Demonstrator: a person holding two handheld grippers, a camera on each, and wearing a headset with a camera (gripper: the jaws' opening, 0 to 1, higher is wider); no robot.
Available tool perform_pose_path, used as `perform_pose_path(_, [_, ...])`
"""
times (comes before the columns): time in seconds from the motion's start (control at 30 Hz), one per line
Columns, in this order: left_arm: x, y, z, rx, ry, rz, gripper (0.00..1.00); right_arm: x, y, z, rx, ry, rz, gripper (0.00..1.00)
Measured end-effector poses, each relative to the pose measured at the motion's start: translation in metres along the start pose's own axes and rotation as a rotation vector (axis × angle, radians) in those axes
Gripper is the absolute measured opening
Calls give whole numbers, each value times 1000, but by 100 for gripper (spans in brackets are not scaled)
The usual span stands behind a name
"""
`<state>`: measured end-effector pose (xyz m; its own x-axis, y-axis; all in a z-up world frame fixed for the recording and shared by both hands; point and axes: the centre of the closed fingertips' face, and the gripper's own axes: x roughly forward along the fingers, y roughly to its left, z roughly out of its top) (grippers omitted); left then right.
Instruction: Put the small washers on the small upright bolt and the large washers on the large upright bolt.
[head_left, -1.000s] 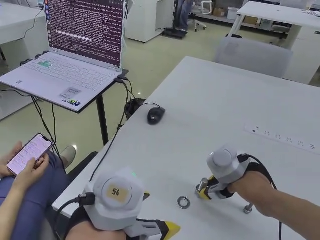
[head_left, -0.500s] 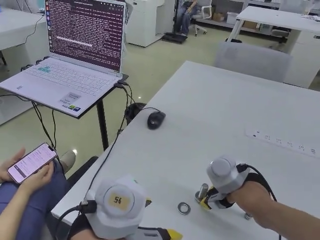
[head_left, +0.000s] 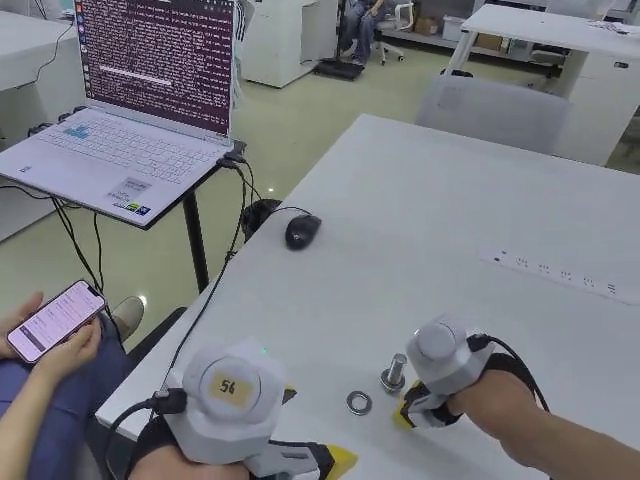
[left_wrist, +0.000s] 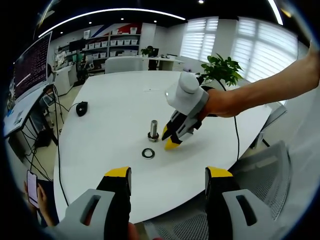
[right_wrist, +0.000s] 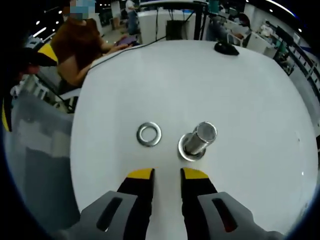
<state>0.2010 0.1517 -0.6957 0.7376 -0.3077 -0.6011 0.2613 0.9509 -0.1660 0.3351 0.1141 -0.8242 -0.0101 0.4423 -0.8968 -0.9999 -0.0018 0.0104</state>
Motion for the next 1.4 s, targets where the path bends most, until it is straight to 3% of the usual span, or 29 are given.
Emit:
perform_pose_path(0.2, [-1,-2,1,-5,-6,-1,59,4,15,19,-66,-48,64,22])
perform_pose_path(0.5, [-3,0,1,-9,-8,2,59,15,25,38,-186,-37,89,25])
perform_pose_path(0.67, [-3,0,-1,-12,-5,2,59,21,28,50,-198,-50,104,27])
perform_pose_path(0.83, [-4,1,0,-13,-6,2,59,26,30,51,-231,-39,92,27])
perform_pose_path(1.13, [-3,3,0,-17,-5,6,59,14,32,30,-110,-37,57,25])
perform_pose_path(1.4, [1,-4,2,-1,0,-11,59,2,32,7,22,-65,13,24])
